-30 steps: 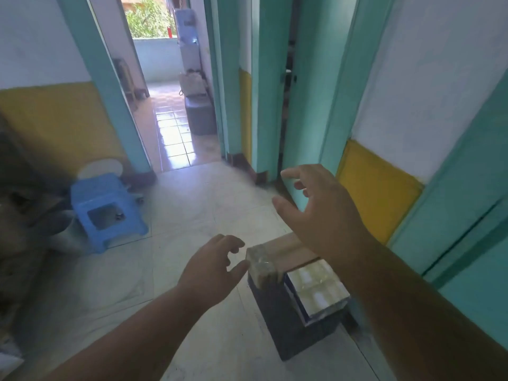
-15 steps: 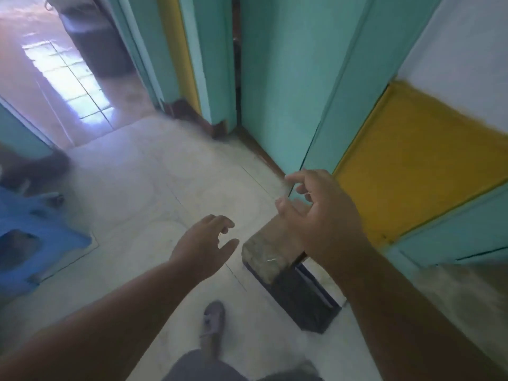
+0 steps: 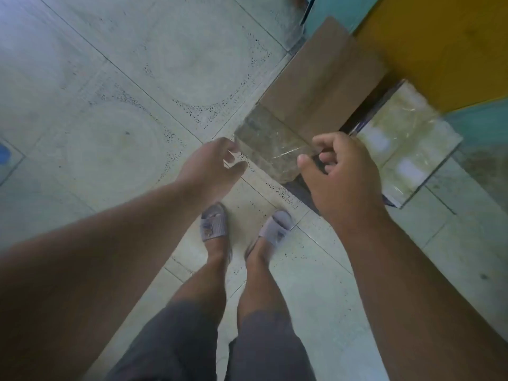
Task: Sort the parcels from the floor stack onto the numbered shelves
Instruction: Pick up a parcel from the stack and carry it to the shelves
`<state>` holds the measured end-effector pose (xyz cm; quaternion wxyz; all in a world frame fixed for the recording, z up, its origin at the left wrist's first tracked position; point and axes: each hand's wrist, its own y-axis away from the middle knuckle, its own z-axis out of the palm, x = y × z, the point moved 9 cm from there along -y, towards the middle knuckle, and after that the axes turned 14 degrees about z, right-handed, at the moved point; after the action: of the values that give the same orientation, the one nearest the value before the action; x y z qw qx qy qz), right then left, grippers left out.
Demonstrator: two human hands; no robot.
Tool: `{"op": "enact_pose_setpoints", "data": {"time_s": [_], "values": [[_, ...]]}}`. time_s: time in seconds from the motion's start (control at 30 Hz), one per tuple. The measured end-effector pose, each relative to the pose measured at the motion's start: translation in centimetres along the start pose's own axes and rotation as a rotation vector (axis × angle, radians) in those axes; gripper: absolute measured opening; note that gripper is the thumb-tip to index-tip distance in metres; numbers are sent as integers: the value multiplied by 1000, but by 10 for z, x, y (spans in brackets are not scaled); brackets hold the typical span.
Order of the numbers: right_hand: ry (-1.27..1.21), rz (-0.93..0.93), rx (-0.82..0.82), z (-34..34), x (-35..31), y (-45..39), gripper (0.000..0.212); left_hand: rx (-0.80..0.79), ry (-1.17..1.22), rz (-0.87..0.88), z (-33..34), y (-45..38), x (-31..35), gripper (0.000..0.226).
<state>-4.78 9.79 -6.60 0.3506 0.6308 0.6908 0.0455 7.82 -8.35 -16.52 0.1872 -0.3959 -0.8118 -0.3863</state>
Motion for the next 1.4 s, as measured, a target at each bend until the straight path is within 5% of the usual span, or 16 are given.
{"op": "enact_pose_setpoints", "data": {"time_s": [0.23,0.4,0.6,0.73,1.2,1.4], "values": [[41,238,-129,88,67,-71,39,101,272,-259,36,-69,-50,54],[-174,461,-199,127,92,-92,52,-2,346,-240,61,-85,-56,26],[-432,538,-102,84,77,-48,61,209,645,-432,9,-34,-46,37],[-462,485,-32,18,38,10,29,205,756,-458,-54,21,-2,54],[-405,217,321,-215,-58,179,13,-55,1018,48,-184,161,175,31],[-602,321,282,-232,-12,258,68,-230,950,255,-188,192,247,45]]}}
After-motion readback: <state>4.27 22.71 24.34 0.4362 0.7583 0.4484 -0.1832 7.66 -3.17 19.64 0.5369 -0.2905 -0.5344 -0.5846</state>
